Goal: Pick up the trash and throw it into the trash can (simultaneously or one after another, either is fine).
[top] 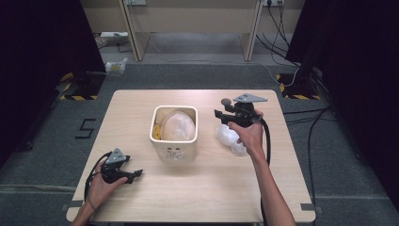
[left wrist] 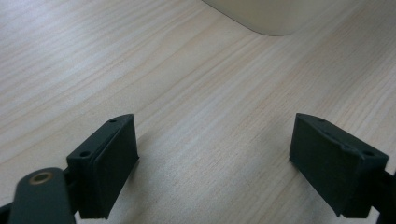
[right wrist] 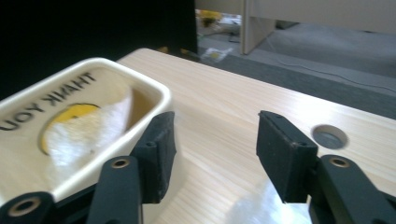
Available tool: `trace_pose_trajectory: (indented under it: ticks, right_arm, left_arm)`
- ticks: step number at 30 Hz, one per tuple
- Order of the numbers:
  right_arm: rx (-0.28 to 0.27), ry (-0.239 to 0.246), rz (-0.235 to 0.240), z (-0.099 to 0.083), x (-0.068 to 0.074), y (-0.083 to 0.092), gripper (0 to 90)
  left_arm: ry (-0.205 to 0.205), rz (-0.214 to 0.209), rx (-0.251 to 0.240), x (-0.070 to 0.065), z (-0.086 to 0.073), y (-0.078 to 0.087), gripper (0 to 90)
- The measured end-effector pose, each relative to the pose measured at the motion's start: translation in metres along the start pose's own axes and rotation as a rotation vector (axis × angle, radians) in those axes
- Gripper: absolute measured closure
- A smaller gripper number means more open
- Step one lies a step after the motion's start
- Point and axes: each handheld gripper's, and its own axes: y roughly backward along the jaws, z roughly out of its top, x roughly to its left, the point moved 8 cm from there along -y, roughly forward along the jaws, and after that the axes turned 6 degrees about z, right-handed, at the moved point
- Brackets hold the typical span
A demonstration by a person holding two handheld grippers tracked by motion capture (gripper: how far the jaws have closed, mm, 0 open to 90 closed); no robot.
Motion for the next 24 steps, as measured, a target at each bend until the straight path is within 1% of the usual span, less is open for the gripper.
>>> trace_pose_trajectory:
  ticks: [3, 8, 11, 12, 16, 19, 24]
  right_arm:
    - [0.021, -0.003, -0.032, -0.006, -0.008, 0.002, 44.4]
    - [0.032, -0.014, -0.056, -0.014, -0.017, 0.003, 41.7]
    - [0.048, -0.026, -0.069, -0.021, -0.021, 0.003, 40.3]
    - [0.059, -0.026, -0.083, -0.025, -0.025, 0.002, 39.4]
    - [0.074, -0.031, -0.095, -0.03, -0.03, 0.001, 38.1]
    - [0.09, -0.046, -0.106, -0.038, -0.036, 0.0, 37.1]
    - [0.116, -0.059, -0.125, -0.05, -0.044, -0.002, 36.5]
  left_arm:
    - [0.0, 0.0, 0.0, 0.0, 0.0, 0.0, 14.2]
    - [0.0, 0.0, 0.0, 0.0, 0.0, 0.0, 14.2]
    - [-0.002, 0.0, 0.001, 0.0, 0.0, 0.0, 14.2]
    - [0.001, 0.0, 0.0, 0.0, 0.0, 0.0, 14.2]
    - [0.001, 0.0, 0.0, 0.0, 0.0, 0.0, 14.2]
    - [0.001, 0.0, -0.001, 0.0, 0.0, 0.0, 14.2]
    - [0.0, 0.0, 0.0, 0.0, 0.0, 0.0, 14.2]
